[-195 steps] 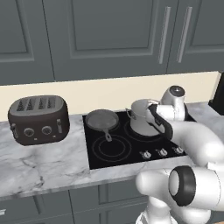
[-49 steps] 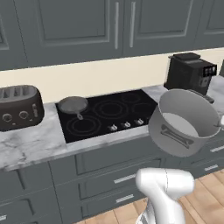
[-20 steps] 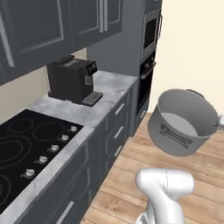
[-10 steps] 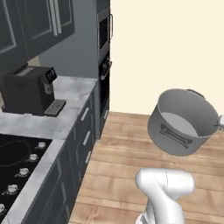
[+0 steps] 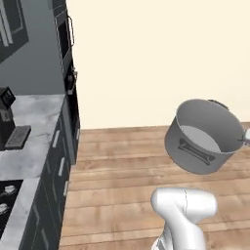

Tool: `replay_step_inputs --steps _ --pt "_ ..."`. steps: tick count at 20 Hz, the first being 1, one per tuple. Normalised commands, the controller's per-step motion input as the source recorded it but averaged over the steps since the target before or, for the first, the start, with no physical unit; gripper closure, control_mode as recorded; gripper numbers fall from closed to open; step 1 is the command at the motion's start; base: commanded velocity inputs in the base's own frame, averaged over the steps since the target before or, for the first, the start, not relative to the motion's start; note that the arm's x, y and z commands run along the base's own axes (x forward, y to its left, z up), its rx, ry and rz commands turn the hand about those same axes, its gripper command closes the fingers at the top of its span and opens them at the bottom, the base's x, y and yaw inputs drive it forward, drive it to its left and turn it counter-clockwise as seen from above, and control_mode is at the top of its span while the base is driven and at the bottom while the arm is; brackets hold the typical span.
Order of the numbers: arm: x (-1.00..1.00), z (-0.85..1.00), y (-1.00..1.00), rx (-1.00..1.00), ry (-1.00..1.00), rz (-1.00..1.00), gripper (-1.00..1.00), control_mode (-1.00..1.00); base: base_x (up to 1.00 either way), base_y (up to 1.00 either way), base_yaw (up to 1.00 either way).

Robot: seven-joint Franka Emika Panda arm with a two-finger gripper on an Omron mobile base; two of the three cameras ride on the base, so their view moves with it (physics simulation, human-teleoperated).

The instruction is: Move the pot and pan from the stove into the sink.

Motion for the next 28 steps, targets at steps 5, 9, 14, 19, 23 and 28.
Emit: replay_step_inputs --steps 5,9,14,19,23,28 --pt "0.0 0.0 0.0 0.0 0.0 0.0 1.0 1.0 -0.02 -0.03 -0.45" --pt "0.0 0.0 0.0 0.0 0.0 0.0 1.0 1.0 0.0 -0.01 -0.45" --pt "0.0 0.0 0.0 0.0 0.0 0.0 1.0 1.0 -0.01 -0.04 -0.45" --pt "0.0 0.0 0.0 0.0 0.0 0.0 1.0 1.0 -0.07 -0.09 -0.43" --pt "0.0 0.0 0.0 0.0 0.0 0.0 1.0 1.0 -0.11 -0.12 -0.41" --pt "0.0 0.0 0.0 0.0 0.0 0.0 1.0 1.0 -0.13 -0.16 -0.4"
